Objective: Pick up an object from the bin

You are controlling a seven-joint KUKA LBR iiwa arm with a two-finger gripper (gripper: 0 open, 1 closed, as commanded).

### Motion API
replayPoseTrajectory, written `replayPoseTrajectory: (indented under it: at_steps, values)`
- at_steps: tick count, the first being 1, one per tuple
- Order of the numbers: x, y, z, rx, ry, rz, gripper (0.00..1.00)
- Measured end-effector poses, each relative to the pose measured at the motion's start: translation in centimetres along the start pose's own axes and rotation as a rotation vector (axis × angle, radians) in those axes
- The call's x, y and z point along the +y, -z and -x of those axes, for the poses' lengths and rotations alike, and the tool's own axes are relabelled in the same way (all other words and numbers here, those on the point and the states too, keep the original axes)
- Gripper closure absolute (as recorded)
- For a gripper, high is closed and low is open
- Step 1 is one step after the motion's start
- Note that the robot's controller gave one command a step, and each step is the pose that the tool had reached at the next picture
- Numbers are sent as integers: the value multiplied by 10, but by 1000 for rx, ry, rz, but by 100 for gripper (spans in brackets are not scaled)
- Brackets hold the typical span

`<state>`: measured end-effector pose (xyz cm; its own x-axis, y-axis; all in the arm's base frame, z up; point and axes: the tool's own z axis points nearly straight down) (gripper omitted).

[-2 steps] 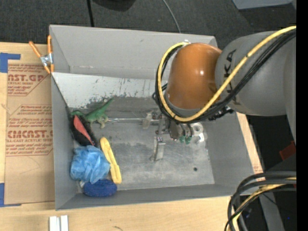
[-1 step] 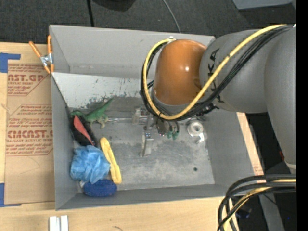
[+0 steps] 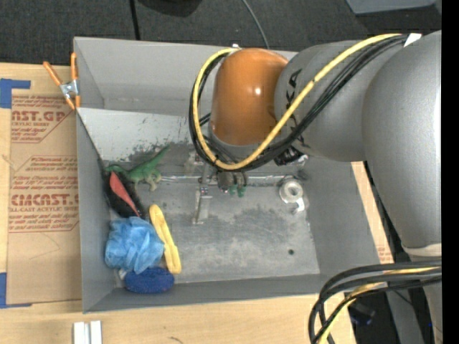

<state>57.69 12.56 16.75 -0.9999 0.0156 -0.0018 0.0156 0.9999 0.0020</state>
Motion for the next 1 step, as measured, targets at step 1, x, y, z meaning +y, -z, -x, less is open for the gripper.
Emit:
replayPoseTrajectory:
  at_steps: [1]
  values:
    - [30,1,10,-3,106,1,0]
